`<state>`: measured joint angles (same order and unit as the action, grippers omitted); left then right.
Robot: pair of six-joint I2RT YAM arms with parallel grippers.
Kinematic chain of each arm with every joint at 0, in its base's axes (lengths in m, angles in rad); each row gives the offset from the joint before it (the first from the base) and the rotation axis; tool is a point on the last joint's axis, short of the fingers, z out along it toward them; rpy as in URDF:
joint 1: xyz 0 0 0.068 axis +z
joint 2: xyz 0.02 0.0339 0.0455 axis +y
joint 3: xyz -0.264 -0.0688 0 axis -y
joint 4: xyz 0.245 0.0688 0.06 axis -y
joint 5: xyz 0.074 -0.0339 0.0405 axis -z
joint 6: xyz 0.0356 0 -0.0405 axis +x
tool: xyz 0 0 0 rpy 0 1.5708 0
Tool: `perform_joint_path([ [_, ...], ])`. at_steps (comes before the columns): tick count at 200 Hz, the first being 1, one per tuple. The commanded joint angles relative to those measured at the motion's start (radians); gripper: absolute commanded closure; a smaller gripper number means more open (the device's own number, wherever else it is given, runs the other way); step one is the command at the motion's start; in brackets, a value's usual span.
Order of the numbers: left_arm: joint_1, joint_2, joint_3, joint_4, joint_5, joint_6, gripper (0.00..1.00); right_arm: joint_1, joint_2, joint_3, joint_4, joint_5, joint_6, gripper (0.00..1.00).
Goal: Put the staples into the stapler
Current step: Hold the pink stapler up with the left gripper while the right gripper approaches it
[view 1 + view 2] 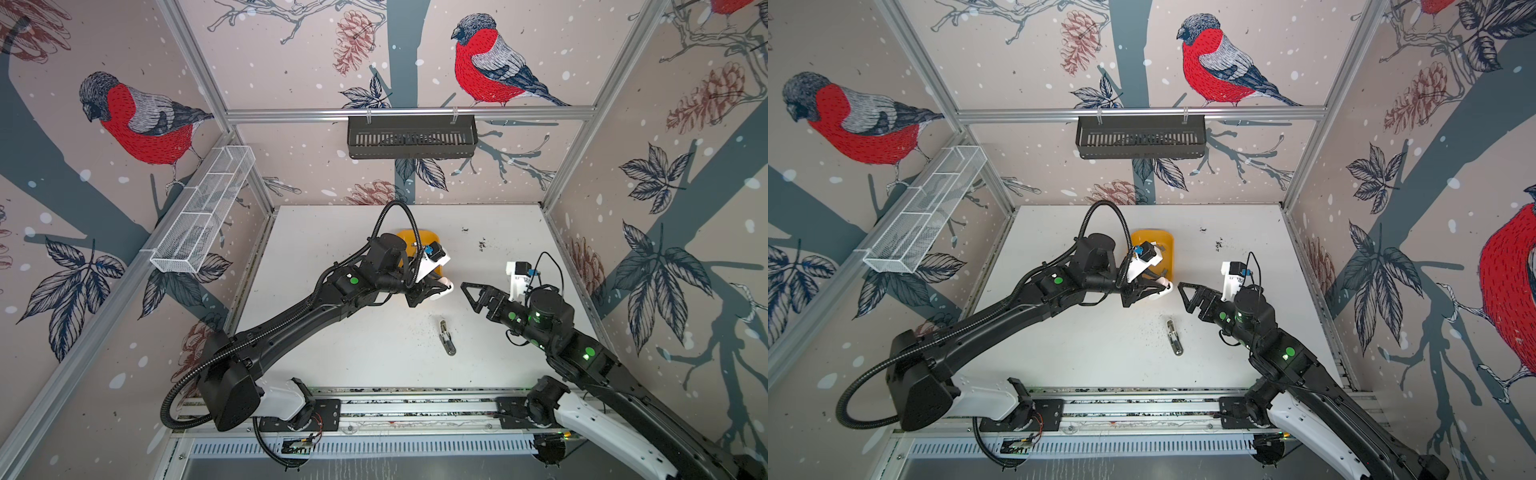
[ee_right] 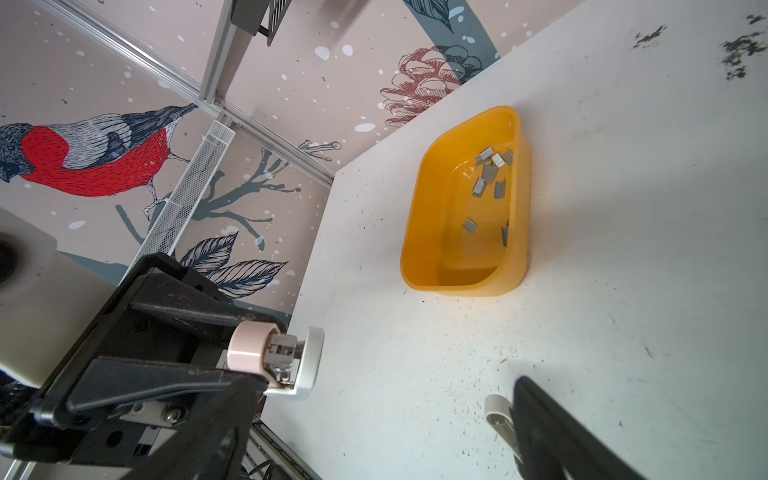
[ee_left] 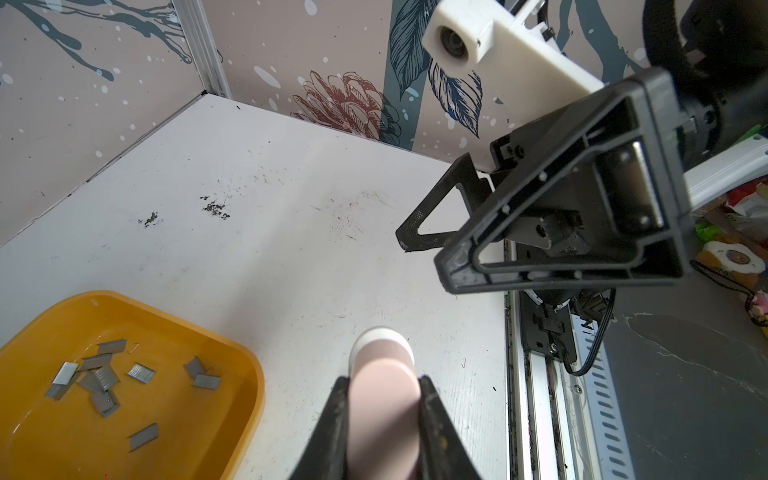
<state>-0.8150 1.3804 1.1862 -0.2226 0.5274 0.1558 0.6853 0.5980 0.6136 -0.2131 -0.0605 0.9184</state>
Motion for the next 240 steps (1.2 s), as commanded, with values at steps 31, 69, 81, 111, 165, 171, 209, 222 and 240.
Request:
perform_joint_path([
  [31, 0.0, 0.006, 0.007, 0.03, 0.042, -0.007, 0.89, -0.052, 0.033, 0.001, 0.07, -0.15, -0.035, 0.03],
  [69, 0.001, -0.004, -0.003, 0.045, 0.061, -0.013, 0.9, -0.056, 0.056, -0.007, 0.096, -0.162, -0.034, 0.03],
  [81, 0.0, -0.003, -0.002, 0.048, 0.069, -0.014, 0.9, -0.057, 0.066, -0.011, 0.098, -0.164, -0.034, 0.03],
  [111, 0.0, 0.001, 0.0, 0.052, 0.089, -0.021, 0.9, -0.057, 0.07, -0.026, 0.108, -0.166, -0.035, 0.03],
  [165, 0.001, 0.005, -0.003, 0.06, 0.102, -0.03, 0.91, -0.058, 0.082, -0.067, 0.09, -0.137, -0.044, 0.03],
  [171, 0.0, 0.006, -0.002, 0.062, 0.104, -0.032, 0.91, -0.059, 0.083, -0.069, 0.084, -0.127, -0.044, 0.03],
  [209, -0.001, 0.013, -0.004, 0.069, 0.11, -0.039, 0.93, -0.059, 0.108, -0.109, 0.07, -0.099, -0.038, 0.03],
  [222, -0.001, 0.017, -0.005, 0.069, 0.107, -0.041, 0.93, -0.06, 0.111, -0.121, 0.072, -0.095, -0.035, 0.03],
  [240, -0.001, 0.022, -0.004, 0.069, 0.103, -0.042, 0.94, -0.059, 0.107, -0.134, 0.067, -0.077, -0.03, 0.03],
])
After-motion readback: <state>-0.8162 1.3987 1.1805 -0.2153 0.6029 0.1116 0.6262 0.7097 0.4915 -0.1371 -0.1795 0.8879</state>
